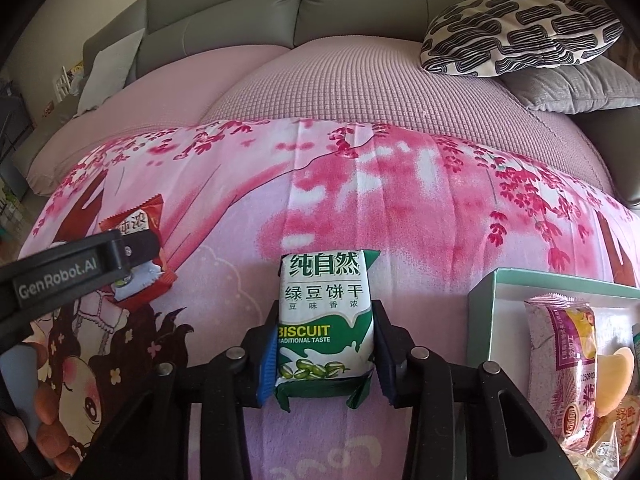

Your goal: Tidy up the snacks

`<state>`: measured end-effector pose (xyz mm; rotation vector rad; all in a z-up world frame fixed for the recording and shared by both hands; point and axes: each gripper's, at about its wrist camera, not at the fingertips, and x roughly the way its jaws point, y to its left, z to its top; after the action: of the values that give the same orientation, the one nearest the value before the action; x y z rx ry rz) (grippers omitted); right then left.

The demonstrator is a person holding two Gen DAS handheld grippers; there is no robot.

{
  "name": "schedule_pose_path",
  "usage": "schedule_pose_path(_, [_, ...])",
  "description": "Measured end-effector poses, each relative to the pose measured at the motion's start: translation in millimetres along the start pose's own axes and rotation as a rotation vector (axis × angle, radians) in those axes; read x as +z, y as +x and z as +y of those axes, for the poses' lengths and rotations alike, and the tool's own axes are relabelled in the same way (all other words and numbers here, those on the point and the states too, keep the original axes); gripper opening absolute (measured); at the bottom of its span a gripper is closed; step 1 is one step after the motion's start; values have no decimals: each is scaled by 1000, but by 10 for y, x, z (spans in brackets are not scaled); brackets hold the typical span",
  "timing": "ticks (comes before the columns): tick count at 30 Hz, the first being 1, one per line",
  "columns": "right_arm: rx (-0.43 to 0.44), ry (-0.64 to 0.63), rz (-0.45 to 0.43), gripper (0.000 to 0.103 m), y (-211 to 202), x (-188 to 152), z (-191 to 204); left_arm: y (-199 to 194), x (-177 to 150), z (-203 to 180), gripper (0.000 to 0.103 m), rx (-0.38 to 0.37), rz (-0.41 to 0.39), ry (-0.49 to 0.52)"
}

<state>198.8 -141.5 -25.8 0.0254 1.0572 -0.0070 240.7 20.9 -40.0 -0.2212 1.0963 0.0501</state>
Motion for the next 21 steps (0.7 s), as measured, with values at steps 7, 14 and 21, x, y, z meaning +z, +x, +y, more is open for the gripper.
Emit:
schedule_pose_path(7, [0,7,-5,42,-21,-21,-8,16,-42,-139,51,-21,2,43])
schedule_pose_path(14, [6,39,-2,42,-71,-51,-53,-42,-73,-115,42,-56,0,23])
schedule_pose_path(21, [27,73,8,42,-207,-156,-108,-144,-122,-81,41,-83,13,12])
